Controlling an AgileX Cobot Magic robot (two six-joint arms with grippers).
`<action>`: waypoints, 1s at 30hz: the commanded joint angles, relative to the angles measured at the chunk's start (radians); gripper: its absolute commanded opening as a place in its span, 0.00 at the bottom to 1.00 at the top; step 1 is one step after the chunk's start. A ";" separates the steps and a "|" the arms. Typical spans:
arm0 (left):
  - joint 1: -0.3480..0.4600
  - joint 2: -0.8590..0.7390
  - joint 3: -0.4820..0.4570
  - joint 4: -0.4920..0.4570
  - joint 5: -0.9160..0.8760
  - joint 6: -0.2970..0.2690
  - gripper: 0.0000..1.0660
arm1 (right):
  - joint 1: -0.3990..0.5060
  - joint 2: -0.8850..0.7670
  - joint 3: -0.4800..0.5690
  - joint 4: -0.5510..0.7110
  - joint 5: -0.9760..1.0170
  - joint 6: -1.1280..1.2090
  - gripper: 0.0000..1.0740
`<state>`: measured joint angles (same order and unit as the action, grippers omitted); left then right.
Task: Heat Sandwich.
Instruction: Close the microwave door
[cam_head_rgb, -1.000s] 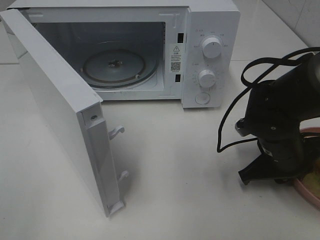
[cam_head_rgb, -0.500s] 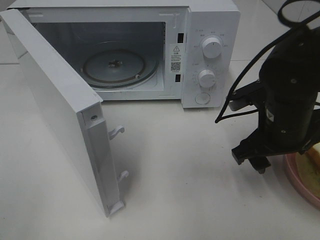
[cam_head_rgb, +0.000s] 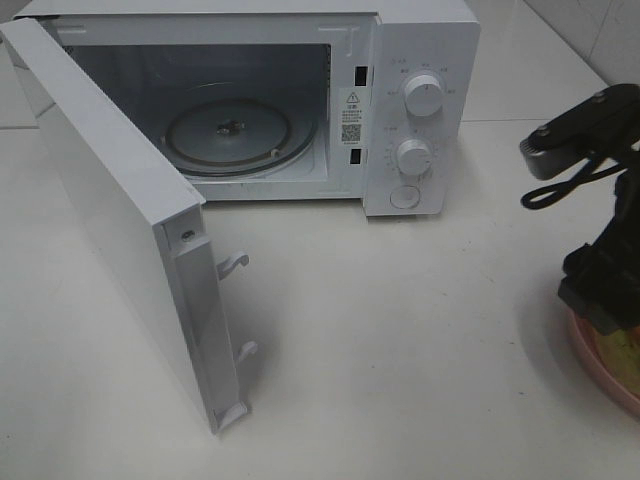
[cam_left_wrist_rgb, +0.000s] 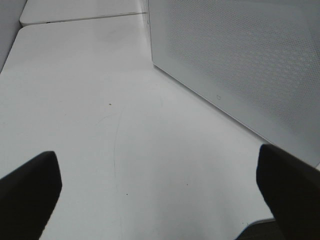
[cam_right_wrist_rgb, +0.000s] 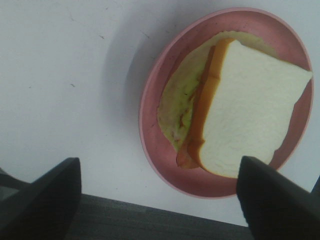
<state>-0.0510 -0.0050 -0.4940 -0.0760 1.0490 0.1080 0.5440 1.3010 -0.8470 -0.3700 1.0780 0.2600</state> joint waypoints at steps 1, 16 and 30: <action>0.003 -0.015 0.002 -0.005 -0.012 -0.008 0.94 | 0.006 -0.103 -0.002 0.053 0.045 -0.062 0.76; 0.003 -0.015 0.002 -0.005 -0.012 -0.008 0.94 | 0.003 -0.600 0.024 0.233 0.181 -0.175 0.75; 0.003 -0.015 0.002 -0.005 -0.012 -0.008 0.94 | -0.318 -1.114 0.196 0.336 0.103 -0.207 0.75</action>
<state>-0.0510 -0.0050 -0.4940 -0.0760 1.0490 0.1080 0.2580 0.2210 -0.6710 -0.0540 1.1910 0.0720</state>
